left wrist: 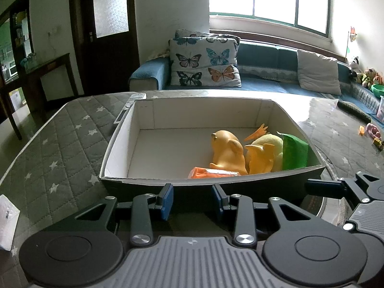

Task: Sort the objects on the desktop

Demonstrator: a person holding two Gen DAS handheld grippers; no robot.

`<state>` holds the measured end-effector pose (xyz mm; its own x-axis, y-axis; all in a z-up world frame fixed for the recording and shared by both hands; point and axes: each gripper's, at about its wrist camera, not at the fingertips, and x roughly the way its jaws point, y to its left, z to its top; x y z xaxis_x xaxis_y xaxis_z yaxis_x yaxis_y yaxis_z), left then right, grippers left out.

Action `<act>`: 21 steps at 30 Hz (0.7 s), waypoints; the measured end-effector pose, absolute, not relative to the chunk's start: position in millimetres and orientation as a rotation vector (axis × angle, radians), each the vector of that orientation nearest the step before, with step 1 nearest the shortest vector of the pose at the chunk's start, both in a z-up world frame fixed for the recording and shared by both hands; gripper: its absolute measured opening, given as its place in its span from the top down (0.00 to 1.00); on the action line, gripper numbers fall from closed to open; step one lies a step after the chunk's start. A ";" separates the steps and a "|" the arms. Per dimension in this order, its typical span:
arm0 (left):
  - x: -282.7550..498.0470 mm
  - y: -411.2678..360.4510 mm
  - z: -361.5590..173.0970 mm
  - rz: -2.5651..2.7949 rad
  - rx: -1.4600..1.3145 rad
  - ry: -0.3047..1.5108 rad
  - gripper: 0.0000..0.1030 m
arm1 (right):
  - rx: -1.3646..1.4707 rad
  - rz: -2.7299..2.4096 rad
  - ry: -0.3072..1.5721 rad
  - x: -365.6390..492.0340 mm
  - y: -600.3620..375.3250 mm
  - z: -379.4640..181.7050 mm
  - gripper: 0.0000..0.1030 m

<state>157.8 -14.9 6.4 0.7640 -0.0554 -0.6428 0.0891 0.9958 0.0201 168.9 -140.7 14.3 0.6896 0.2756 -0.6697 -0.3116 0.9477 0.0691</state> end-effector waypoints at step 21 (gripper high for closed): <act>159.2 -12.8 3.7 -0.083 0.032 0.720 0.64 | -0.062 0.327 0.743 169.1 -138.5 14.2 0.00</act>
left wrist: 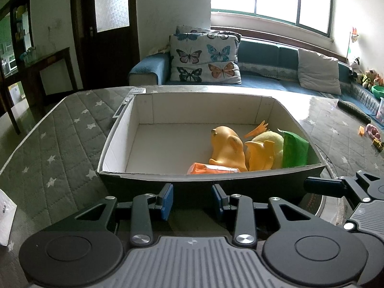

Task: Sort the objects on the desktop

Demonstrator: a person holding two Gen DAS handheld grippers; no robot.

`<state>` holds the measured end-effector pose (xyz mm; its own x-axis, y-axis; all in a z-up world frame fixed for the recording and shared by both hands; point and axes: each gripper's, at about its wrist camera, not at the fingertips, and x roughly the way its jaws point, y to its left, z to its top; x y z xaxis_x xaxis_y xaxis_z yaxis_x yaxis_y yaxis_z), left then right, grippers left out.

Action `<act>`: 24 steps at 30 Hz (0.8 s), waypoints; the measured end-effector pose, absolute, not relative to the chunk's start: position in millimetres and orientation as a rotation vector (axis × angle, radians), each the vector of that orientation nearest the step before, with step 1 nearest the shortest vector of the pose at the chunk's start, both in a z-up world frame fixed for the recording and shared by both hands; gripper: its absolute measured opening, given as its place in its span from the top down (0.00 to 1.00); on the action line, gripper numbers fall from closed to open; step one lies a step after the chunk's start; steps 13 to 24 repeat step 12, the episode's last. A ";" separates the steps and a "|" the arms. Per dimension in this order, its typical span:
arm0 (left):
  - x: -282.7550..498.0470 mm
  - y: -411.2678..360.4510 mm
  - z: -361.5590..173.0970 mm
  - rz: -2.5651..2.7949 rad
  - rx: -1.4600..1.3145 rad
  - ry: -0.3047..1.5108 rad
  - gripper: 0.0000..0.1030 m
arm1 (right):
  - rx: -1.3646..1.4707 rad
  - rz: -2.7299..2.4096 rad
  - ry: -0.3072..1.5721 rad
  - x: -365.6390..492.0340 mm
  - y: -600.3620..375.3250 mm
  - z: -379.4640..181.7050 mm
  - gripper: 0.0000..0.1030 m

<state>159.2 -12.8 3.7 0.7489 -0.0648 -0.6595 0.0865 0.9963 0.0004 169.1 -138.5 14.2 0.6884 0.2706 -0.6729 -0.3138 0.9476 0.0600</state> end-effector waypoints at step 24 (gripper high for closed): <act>159.7 -13.2 2.6 -0.082 0.026 0.718 0.65 | -0.059 0.330 0.738 168.4 -139.5 15.5 0.00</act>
